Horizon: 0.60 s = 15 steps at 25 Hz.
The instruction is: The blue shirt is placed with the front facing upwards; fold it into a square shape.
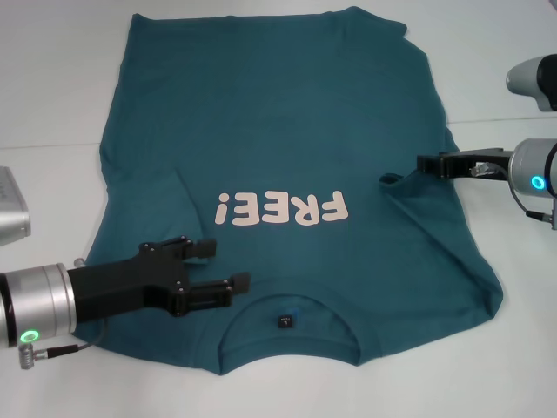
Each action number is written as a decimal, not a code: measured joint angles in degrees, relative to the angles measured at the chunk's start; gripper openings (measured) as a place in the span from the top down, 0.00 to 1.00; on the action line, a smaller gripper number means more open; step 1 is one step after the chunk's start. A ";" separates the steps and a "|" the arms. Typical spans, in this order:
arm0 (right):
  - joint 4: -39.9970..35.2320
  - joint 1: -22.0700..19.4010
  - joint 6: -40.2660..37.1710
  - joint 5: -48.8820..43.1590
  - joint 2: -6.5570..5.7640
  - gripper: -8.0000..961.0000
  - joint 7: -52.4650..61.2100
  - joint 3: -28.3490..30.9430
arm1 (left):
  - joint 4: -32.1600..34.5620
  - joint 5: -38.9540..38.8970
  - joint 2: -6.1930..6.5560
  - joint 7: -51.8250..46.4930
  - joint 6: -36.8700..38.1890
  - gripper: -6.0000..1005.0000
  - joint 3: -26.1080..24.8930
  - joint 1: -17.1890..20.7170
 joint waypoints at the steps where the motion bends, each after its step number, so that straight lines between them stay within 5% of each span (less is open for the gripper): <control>1: 0.13 0.07 0.55 -0.12 0.06 0.58 0.00 -0.01 | 0.00 0.03 0.00 0.00 0.00 0.14 0.00 -0.04; 11: 0.48 0.05 0.70 -0.06 0.17 0.59 -0.05 -0.05 | 0.00 0.06 0.11 0.00 -0.05 0.13 -0.22 -0.11; 15: 0.57 0.11 -0.36 -0.07 0.17 0.70 -0.04 -0.12 | 0.00 0.06 0.18 0.00 -0.05 0.13 -0.24 -0.11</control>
